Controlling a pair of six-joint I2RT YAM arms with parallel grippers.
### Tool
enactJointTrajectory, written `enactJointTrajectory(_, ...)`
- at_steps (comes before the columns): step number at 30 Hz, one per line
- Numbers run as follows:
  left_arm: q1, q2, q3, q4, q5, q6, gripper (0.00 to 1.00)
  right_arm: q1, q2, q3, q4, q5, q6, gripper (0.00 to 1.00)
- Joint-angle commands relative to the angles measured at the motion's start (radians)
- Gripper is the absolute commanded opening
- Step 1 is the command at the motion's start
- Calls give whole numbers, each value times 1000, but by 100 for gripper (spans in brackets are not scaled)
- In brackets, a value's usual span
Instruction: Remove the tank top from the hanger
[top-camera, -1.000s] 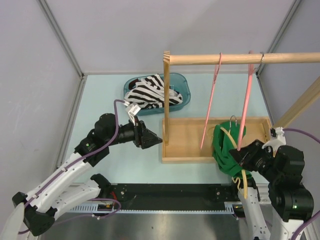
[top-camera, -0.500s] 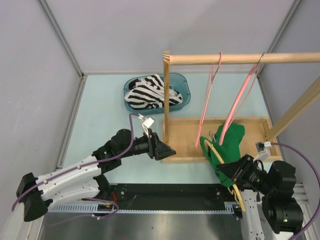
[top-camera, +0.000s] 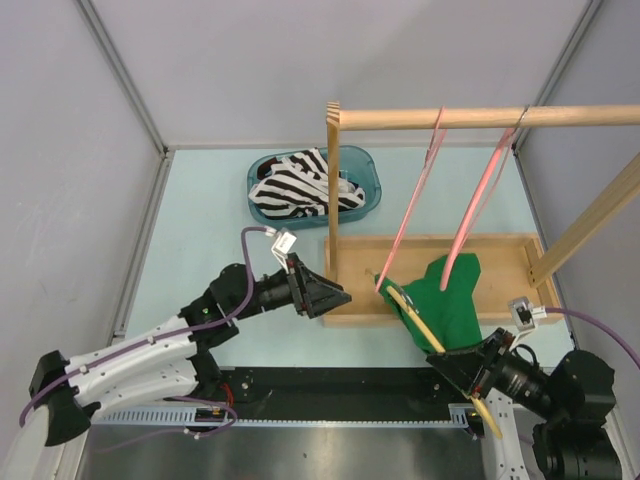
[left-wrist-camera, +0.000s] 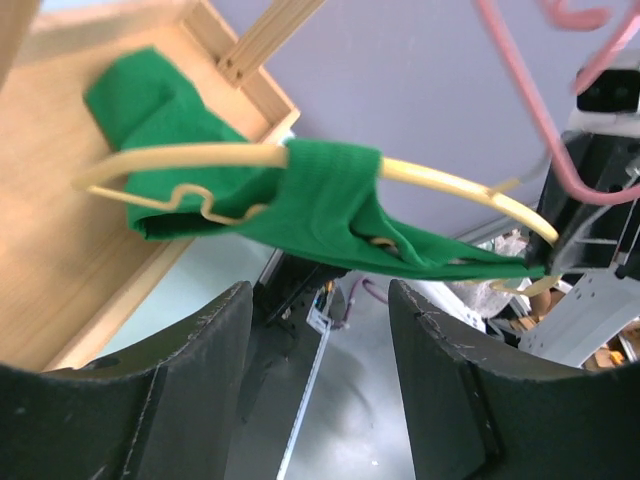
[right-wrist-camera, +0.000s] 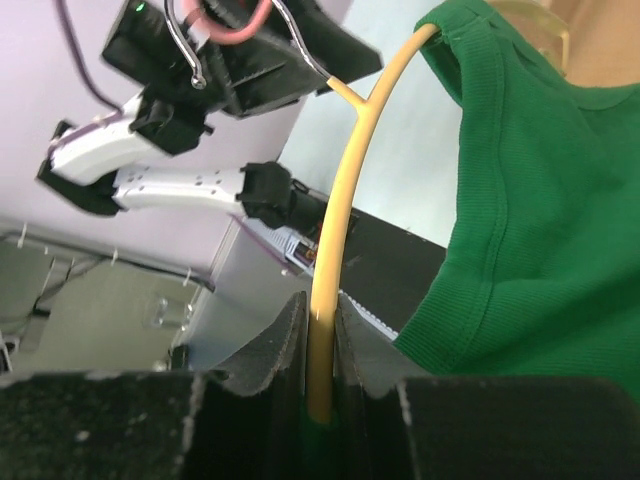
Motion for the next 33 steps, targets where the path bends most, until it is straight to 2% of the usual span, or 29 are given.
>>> enactJointTrajectory(1, -7, -100, 23, -28, -58, 58, 62, -2, 19, 86, 16, -143, -53, 0)
enactJointTrajectory(11, -6, -277, 51, -155, -155, 118, 61, 4, 52, 95, 131, -217, 42, 0)
enactJointTrajectory(16, -7, -335, 100, -263, -218, 178, 61, 82, 113, 57, 154, -205, 25, 0)
enactJointTrajectory(19, -6, -350, 120, -298, -230, 196, 61, 124, 157, 54, 212, -217, 61, 0)
enactJointTrajectory(26, -6, -321, 175, -375, -248, 236, 62, 194, 254, 41, 234, -179, 16, 0)
enactJointTrajectory(29, -6, -295, 207, -444, -261, 256, 62, 197, 300, 78, 218, -148, -28, 0)
enactJointTrajectory(33, -6, -282, 224, -447, -230, 267, 62, 191, 349, 110, 271, -151, -21, 0)
